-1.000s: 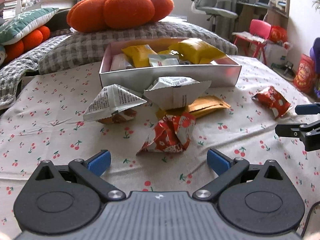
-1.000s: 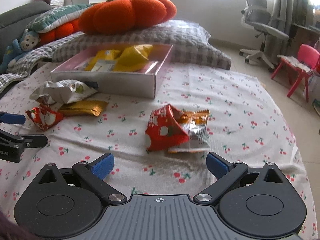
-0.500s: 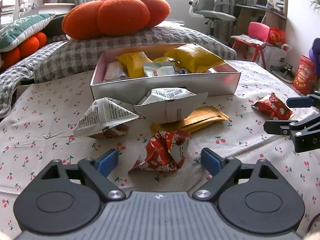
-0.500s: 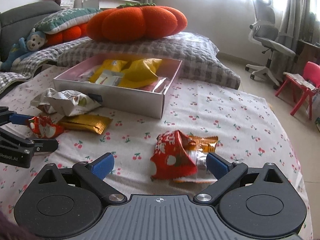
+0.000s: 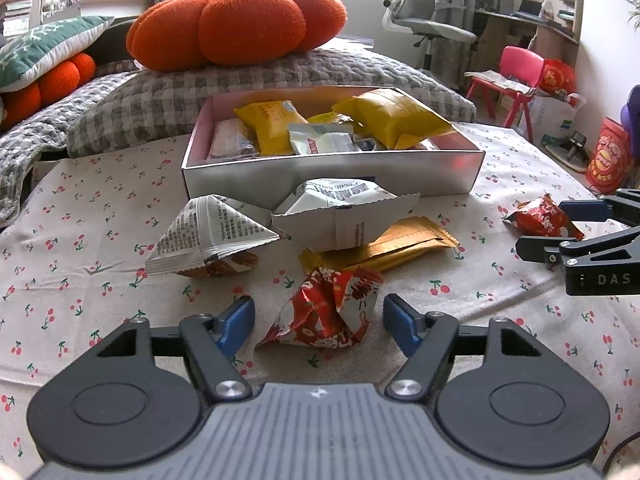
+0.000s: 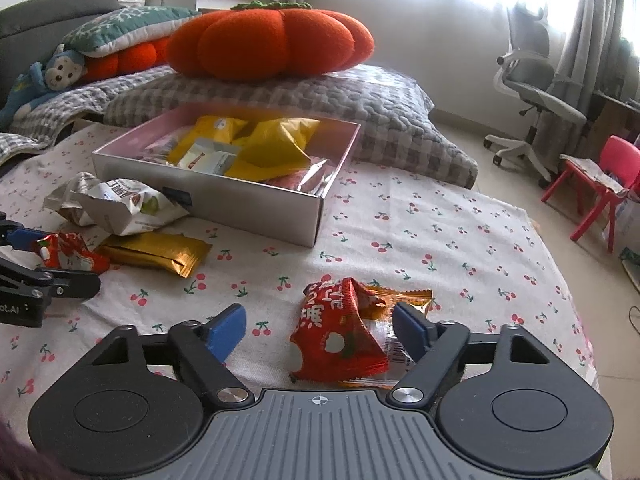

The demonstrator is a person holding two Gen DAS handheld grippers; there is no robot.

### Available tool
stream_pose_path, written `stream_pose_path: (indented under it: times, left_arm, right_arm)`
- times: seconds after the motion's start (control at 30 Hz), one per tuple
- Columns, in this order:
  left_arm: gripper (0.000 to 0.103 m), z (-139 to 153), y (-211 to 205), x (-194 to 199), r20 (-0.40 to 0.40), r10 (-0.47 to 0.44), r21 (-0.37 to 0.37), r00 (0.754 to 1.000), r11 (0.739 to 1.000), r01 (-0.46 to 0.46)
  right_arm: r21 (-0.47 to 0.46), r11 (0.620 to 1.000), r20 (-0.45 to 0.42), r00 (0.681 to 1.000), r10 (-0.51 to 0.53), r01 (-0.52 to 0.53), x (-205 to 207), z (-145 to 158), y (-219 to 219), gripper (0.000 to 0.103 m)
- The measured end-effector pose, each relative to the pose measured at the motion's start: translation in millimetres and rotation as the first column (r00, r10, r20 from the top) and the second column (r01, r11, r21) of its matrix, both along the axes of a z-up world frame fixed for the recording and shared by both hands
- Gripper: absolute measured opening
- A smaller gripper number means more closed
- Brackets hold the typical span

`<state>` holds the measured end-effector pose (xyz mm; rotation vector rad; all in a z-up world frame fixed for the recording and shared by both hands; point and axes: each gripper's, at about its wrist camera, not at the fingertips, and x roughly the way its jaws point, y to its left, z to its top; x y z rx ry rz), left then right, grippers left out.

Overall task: Organize snacks
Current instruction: 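Grasp the red-and-white candy packet with the left tool while the right tool grasps a red packet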

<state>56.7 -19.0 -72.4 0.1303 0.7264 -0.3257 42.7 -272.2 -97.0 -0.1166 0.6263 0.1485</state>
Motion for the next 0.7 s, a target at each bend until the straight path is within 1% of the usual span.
stream_pose_path:
  times: [0.13,0.3,0.37,0.4,0.5,0.57,0.63,0.7]
  left_arm:
    - [0.06,0.7,0.6,1.0,-0.006,-0.001,-0.007,1.0,1.0,0.001]
    - [0.055,0.9,0.7,1.9,-0.007,-0.003,-0.005,1.0,1.0,0.003]
    - [0.052,0.9,0.6,1.7,-0.007,-0.002,-0.005,1.0,1.0,0.002]
    - [0.05,1.0,0.7,1.8,-0.008,-0.002,-0.005,1.0,1.0,0.002]
    - [0.048,1.0,1.0,2.1,-0.008,-0.003,-0.005,1.0,1.0,0.003]
    - [0.048,1.3,1.1,2.2,-0.008,-0.001,-0.003,1.0,1.0,0.001]
    - [0.047,1.6,0.9,2.2,-0.009,-0.001,-0.001,1.0,1.0,0.001]
    - [0.047,2.1,1.0,2.5,-0.01,0.0,0.0,1.0,1.0,0.0]
  right_arm:
    - [0.001,1.0,-0.007,1.0,-0.006,0.006,1.6,-0.8,-2.0,0.068]
    - [0.0,1.0,-0.007,1.0,-0.003,0.003,2.3,-0.7,-1.9,0.064]
    - [-0.003,1.0,-0.007,1.0,-0.002,0.002,3.2,-0.6,-1.3,0.061]
    - [-0.004,1.0,-0.009,1.0,0.0,0.0,3.6,-0.9,-1.0,0.057]
    - [-0.011,1.0,-0.01,1.0,0.003,-0.003,4.1,-1.3,-0.5,0.051]
    - [-0.012,1.0,-0.011,1.0,0.001,-0.001,4.6,-1.0,-0.7,0.05]
    - [-0.013,1.0,-0.011,1.0,0.001,-0.001,4.9,-0.7,-0.4,0.046]
    - [-0.015,1.0,-0.01,1.0,0.0,0.0,5.0,-0.7,-0.3,0.044]
